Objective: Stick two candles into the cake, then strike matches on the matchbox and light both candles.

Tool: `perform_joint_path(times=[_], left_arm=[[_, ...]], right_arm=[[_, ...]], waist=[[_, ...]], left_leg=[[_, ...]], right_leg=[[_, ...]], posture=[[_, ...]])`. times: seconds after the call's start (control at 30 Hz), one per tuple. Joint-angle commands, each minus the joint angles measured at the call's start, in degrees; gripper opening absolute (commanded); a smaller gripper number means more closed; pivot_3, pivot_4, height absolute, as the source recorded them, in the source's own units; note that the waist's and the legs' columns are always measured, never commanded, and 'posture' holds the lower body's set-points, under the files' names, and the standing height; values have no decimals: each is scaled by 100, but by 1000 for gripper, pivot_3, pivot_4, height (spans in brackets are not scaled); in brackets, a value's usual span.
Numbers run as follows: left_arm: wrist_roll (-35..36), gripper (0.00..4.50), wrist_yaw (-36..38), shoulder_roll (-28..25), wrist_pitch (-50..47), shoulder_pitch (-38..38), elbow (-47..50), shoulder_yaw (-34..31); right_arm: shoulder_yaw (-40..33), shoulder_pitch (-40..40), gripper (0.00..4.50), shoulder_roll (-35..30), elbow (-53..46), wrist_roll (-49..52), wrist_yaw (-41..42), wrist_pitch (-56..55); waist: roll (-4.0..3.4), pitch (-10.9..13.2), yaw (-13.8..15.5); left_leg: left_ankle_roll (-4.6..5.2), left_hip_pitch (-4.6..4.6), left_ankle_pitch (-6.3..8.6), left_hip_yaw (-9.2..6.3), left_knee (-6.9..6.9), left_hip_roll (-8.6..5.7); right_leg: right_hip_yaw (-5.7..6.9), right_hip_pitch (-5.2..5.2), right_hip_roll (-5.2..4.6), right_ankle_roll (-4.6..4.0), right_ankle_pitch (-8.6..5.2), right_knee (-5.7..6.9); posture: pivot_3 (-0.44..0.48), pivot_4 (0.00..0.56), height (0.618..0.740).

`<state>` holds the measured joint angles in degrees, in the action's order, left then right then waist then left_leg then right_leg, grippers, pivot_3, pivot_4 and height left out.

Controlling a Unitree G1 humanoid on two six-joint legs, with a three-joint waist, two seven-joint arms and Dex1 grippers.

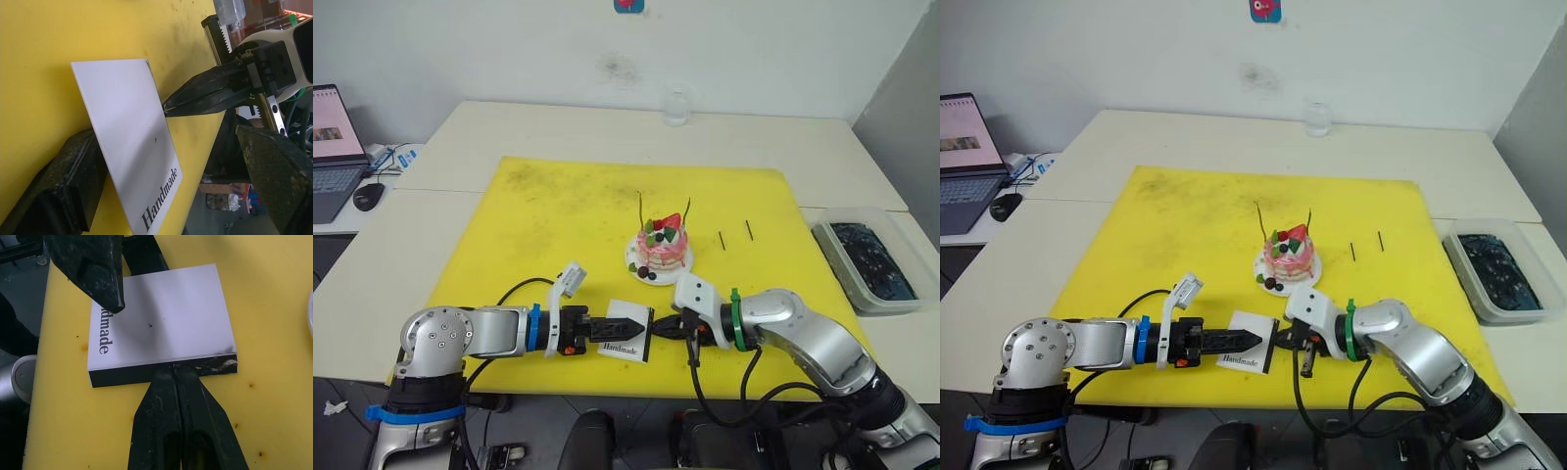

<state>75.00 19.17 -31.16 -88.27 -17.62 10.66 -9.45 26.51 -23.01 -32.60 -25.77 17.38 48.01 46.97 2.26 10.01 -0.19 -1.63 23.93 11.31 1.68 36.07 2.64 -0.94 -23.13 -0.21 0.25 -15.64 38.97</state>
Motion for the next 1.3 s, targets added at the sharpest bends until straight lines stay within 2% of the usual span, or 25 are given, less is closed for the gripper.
perform_joint_path(times=[0.03,0.13,0.37,0.43,0.5,0.53,0.63,0.73,0.93,1.17,1.3], left_arm=[[-179,4313,-64,59,-39,151,120,210],[-421,3586,-76,51,86,201,201,276],[-715,1374,50,32,254,196,279,267],[-544,736,104,77,276,132,337,73],[-69,137,227,70,140,-4,352,-148],[178,35,262,52,48,-65,349,-203],[726,35,157,92,-68,-208,285,-181],[929,35,-236,293,77,-287,226,-29],[546,35,-891,769,437,-40,190,276],[-117,35,-1055,884,672,392,175,549],[-64,1129,-990,859,663,484,239,507]], right_arm=[[6,-57,5,22,-74,21,47,-17],[-12,-55,0,51,-81,22,42,16],[-93,-43,0,97,-125,35,-12,95],[-198,-42,0,68,-191,78,-24,147],[-410,-36,0,-23,-327,198,-6,261],[-539,-25,0,-107,-407,263,20,314],[-949,43,0,-467,-626,476,136,454],[-1375,189,0,-940,-780,687,287,567],[-1603,515,0,-1522,-771,685,352,439],[-1250,608,0,-1387,-706,525,185,315],[-970,600,0,-1372,-639,389,210,181]], waist=[[0,0,0],[0,0,-1],[0,0,-1],[0,0,0],[0,0,2],[1,1,3],[1,2,6],[1,2,6],[2,2,-22],[2,2,-24],[2,2,-29]], left_leg=[[0,0,0,1,0,-1],[0,0,0,4,0,-1],[0,0,0,1,-2,1],[0,2,0,2,-2,1],[0,4,0,2,-1,1],[0,8,0,1,-1,1],[0,11,0,-2,0,0],[0,11,0,0,0,1],[0,10,0,0,-2,1],[0,5,0,-5,-4,2],[0,5,0,2,-3,2]], right_leg=[[-1,0,0,0,0,0],[-3,0,0,0,0,-2],[-1,-1,-1,-1,-1,-1],[-1,-2,-2,-2,-1,-2],[-1,-3,-4,-1,-1,-3],[1,-5,-5,-1,-1,-3],[4,-7,-4,-1,-1,-2],[2,-6,-5,-1,-1,-4],[0,-6,-2,-1,-1,-4],[4,-6,10,-3,-2,-1],[-4,-6,6,-3,-2,-2]], posture=[[0,150,740],[0,150,740],[0,150,740],[0,150,740],[0,150,740],[0,150,740],[0,150,740],[0,150,740],[0,150,740],[0,150,740],[0,150,740]])
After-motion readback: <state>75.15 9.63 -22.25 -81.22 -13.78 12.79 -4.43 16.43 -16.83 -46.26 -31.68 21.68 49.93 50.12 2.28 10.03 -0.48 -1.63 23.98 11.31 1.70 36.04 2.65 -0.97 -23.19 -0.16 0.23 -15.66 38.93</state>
